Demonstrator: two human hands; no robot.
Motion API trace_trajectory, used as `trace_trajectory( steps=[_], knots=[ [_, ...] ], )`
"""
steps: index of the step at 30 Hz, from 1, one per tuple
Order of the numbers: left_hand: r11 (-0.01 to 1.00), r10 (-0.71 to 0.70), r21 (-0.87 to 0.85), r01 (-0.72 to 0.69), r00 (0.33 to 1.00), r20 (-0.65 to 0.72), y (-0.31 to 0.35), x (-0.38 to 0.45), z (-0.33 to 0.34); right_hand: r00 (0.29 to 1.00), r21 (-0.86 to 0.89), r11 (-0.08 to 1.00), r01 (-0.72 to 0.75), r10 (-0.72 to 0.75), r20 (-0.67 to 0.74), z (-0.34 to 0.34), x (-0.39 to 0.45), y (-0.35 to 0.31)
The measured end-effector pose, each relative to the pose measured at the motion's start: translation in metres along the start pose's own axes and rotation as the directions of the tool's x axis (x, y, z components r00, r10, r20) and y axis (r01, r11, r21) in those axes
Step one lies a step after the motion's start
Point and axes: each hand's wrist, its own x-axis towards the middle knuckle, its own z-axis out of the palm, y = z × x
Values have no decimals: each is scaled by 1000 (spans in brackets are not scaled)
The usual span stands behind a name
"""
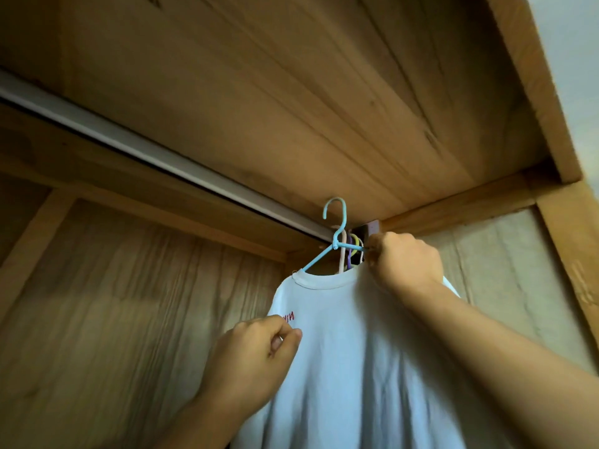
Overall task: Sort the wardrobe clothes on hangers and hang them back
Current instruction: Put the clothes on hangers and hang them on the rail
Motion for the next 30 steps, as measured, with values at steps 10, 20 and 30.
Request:
trace_trajectory(
  steps=[10,20,30],
  knots=[
    [999,-47,25,46,997,53,-7,-12,8,999,56,998,-7,4,53,18,5,-8],
    [997,-56,60,52,996,69,-6,-18,0,998,70,997,-23,19,58,32,-22,-8],
    [994,-67,101,52,987,149,11,-30,8,994,-41,998,-37,41,99,34,-20,-13]
  ],
)
